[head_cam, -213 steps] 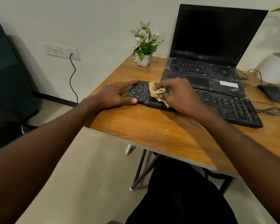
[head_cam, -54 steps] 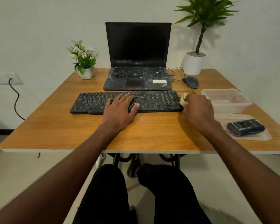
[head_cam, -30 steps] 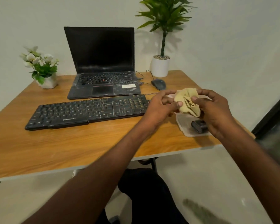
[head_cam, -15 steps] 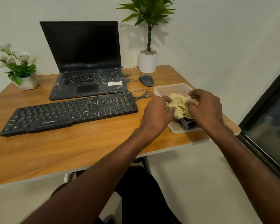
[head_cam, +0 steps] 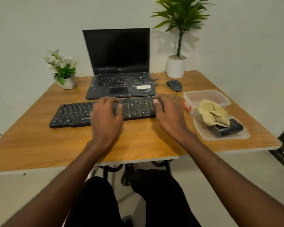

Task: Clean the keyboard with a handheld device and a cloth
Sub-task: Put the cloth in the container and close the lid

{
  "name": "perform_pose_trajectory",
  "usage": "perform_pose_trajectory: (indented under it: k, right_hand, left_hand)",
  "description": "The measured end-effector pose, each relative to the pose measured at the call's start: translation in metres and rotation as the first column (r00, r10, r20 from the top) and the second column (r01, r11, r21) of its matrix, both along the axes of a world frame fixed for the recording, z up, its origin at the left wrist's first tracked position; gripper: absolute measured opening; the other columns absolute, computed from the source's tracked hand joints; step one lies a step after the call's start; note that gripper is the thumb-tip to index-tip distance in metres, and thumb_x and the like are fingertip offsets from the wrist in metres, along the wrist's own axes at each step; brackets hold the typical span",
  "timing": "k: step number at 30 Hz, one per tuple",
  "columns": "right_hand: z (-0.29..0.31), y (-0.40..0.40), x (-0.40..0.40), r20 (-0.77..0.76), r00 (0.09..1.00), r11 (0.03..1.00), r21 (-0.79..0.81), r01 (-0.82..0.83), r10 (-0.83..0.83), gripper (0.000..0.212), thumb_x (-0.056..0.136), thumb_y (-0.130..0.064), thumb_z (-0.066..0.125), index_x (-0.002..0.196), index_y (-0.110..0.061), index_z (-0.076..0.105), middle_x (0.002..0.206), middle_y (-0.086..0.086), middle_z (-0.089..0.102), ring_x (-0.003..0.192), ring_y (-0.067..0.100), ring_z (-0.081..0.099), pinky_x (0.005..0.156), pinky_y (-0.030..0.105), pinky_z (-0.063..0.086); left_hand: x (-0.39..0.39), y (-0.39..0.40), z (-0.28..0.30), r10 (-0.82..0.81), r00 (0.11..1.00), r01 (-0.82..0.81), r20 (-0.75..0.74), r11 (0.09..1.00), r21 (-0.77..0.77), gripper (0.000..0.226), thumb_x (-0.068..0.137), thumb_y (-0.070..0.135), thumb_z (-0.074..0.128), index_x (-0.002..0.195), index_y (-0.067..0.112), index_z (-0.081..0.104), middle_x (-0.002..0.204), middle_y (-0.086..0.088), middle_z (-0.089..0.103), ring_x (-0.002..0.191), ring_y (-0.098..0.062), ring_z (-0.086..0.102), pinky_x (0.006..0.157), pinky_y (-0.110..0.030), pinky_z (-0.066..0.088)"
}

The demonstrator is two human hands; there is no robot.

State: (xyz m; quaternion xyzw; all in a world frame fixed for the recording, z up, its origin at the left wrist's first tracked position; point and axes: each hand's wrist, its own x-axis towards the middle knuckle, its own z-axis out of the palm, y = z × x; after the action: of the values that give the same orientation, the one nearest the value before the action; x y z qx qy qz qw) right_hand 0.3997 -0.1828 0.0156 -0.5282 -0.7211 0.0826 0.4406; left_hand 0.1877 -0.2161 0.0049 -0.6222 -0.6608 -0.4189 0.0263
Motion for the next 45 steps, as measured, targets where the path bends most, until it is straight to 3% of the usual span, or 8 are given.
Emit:
perform_pose_trajectory:
  k: [4, 8, 12, 25, 33, 38, 42, 45]
  right_hand:
    - [-0.016, 0.018, -0.029, 0.185, 0.973, 0.981, -0.108, 0.161, -0.139, 0.048, 0.107, -0.049, 0.036, 0.141, -0.018, 0.049, 0.143, 0.012, 0.048, 0.135, 0.030, 0.044, 0.107, 0.055, 0.043]
    - [-0.029, 0.022, -0.042, 0.166, 0.958, 0.938, -0.220, 0.267, -0.233, 0.058, 0.106, -0.054, 0.034, 0.150, -0.018, 0.037, 0.148, 0.014, 0.044, 0.137, 0.033, 0.043, 0.108, 0.055, 0.040]
    - [-0.043, 0.028, -0.040, 0.108, 0.954, 0.922, -0.247, 0.297, -0.279, 0.058, 0.106, -0.053, 0.034, 0.147, -0.013, 0.044, 0.143, 0.011, 0.054, 0.133, 0.031, 0.049, 0.110, 0.054, 0.039]
    - [-0.031, 0.041, -0.031, -0.203, 0.933, 0.943, -0.213, 0.255, -0.298, 0.041, 0.107, -0.022, 0.047, 0.147, -0.015, 0.050, 0.146, 0.008, 0.051, 0.134, 0.026, 0.047, 0.107, 0.040, 0.040]
    - [-0.001, 0.136, -0.033, -0.316, 0.911, 0.961, -0.158, 0.226, -0.266, 0.047, 0.105, -0.034, 0.046, 0.146, -0.012, 0.048, 0.132, 0.010, 0.062, 0.118, 0.028, 0.060, 0.099, 0.051, 0.051]
    - [-0.004, 0.199, -0.034, -0.316, 0.911, 0.958, -0.195, 0.212, -0.266, 0.050, 0.106, -0.037, 0.043, 0.147, -0.009, 0.046, 0.138, 0.015, 0.058, 0.126, 0.034, 0.055, 0.105, 0.050, 0.046]
    - [-0.013, 0.257, -0.038, -0.297, 0.915, 0.955, -0.199, 0.220, -0.272, 0.039, 0.108, -0.032, 0.042, 0.132, -0.005, 0.053, 0.125, 0.017, 0.062, 0.114, 0.034, 0.057, 0.092, 0.040, 0.043]
    - [-0.023, 0.287, -0.039, -0.268, 0.924, 0.957, -0.178, 0.230, -0.272, 0.035, 0.108, -0.031, 0.043, 0.128, -0.005, 0.056, 0.121, 0.016, 0.064, 0.112, 0.033, 0.059, 0.094, 0.041, 0.045]
  left_hand:
    - [-0.067, -0.006, -0.011, 0.334, 0.931, -0.350, -0.148, 0.932, -0.096, 0.057, 0.107, 0.045, 0.053, 0.152, 0.010, 0.047, 0.162, -0.021, 0.038, 0.151, -0.041, 0.032, 0.120, -0.063, 0.029]
    - [-0.105, -0.006, -0.027, 0.534, 0.841, -0.536, -0.088, 0.801, -0.268, 0.079, 0.104, 0.059, 0.046, 0.158, 0.002, 0.030, 0.168, -0.035, 0.019, 0.156, -0.052, 0.016, 0.122, -0.068, 0.020]
    - [-0.121, 0.002, -0.034, 0.611, 0.790, -0.550, 0.055, 0.745, -0.377, 0.078, 0.104, 0.063, 0.042, 0.151, 0.001, 0.038, 0.156, -0.034, 0.040, 0.146, -0.050, 0.034, 0.120, -0.062, 0.024]
    - [-0.124, 0.015, -0.024, 0.300, 0.889, -0.307, 0.347, 0.951, -0.035, 0.061, 0.105, 0.020, 0.064, 0.157, 0.002, 0.039, 0.154, -0.021, 0.046, 0.145, -0.036, 0.037, 0.121, -0.045, 0.030]
    - [-0.132, 0.102, 0.007, 0.169, 0.842, -0.196, 0.513, 0.981, -0.002, 0.075, 0.104, 0.032, 0.065, 0.163, 0.004, 0.029, 0.161, -0.018, 0.041, 0.150, -0.035, 0.038, 0.124, -0.055, 0.035]
    - [-0.144, 0.172, 0.005, 0.129, 0.856, -0.147, 0.501, 0.989, -0.003, 0.097, 0.083, 0.064, 0.056, 0.159, 0.007, 0.036, 0.157, -0.017, 0.049, 0.146, -0.035, 0.044, 0.121, -0.056, 0.040]
    - [-0.150, 0.224, 0.004, 0.099, 0.852, -0.081, 0.513, 0.995, -0.058, 0.088, 0.099, 0.042, 0.070, 0.164, 0.003, 0.026, 0.165, -0.021, 0.038, 0.153, -0.037, 0.035, 0.126, -0.055, 0.032]
    - [-0.158, 0.251, -0.010, 0.088, 0.850, -0.043, 0.520, 0.994, -0.098, 0.090, 0.099, 0.046, 0.068, 0.166, 0.007, 0.022, 0.166, -0.018, 0.036, 0.154, -0.035, 0.034, 0.126, -0.055, 0.032]
